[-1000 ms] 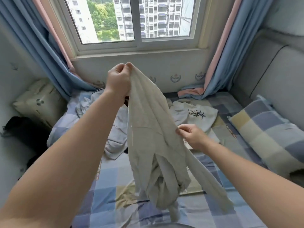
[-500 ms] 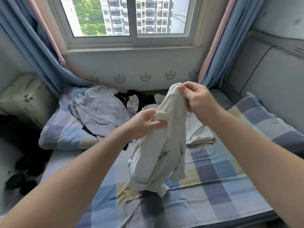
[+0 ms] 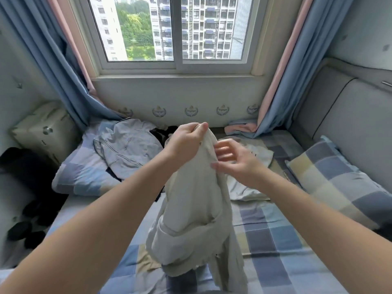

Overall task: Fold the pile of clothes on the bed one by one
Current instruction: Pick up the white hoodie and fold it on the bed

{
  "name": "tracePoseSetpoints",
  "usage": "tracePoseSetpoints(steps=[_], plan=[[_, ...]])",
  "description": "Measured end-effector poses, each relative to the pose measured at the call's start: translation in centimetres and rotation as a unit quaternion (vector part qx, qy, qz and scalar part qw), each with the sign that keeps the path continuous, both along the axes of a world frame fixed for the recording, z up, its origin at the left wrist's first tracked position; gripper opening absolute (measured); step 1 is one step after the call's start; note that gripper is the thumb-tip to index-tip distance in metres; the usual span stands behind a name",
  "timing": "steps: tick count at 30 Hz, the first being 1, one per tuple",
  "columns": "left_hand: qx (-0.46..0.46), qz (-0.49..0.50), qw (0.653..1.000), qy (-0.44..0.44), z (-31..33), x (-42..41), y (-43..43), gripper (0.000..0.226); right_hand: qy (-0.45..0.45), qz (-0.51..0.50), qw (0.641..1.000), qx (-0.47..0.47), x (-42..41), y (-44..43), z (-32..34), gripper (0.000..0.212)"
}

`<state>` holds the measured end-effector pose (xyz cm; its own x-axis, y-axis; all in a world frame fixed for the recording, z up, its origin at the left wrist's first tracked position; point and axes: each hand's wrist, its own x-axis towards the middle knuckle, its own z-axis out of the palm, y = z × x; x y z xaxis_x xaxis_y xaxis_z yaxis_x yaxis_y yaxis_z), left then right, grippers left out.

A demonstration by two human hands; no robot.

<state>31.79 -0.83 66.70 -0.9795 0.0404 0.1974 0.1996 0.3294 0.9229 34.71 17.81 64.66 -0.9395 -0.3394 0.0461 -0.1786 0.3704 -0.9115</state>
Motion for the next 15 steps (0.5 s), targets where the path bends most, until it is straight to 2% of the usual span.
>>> tracePoseSetpoints(steps=[2, 3, 4, 6, 7, 10, 13, 15], plan=[[0.085, -0.003, 0.996, -0.016, 1.8, 0.1, 1.4, 0.035, -0.017, 0.048, 0.998, 0.046, 0.6, 0.0, -1.5, 0.054], [0.095, -0.013, 0.995, -0.018, 2.8, 0.2, 2.3, 0.035, -0.016, 0.042, 0.997, 0.061, 0.6, 0.3, -2.1, 0.055], [0.096, -0.028, 0.995, -0.025, 3.5, 0.2, 2.7, 0.037, -0.018, 0.028, 0.997, 0.068, 0.4, 0.3, -2.6, 0.048], [0.080, -0.040, 0.995, -0.040, 4.1, 0.2, 3.6, 0.038, 0.001, -0.012, 0.998, 0.068, 0.1, 0.7, -2.8, 0.017], [0.071, -0.036, 0.996, -0.041, 4.1, 0.2, 4.0, 0.037, 0.020, -0.033, 0.997, 0.065, 0.0, 1.1, -2.7, 0.008], [0.071, 0.010, 0.996, -0.045, 4.1, 0.2, 4.1, 0.035, 0.050, -0.055, 0.995, 0.072, -0.5, 3.4, -3.1, 0.019], [0.099, 0.053, 0.992, -0.056, 4.8, 0.2, 3.7, 0.035, 0.088, -0.092, 0.978, 0.168, -1.9, 6.8, -4.8, 0.018], [0.105, 0.079, 0.990, -0.045, 5.6, 0.0, 3.4, 0.035, 0.059, -0.117, 0.964, 0.229, -3.0, 9.2, -6.5, 0.017]])
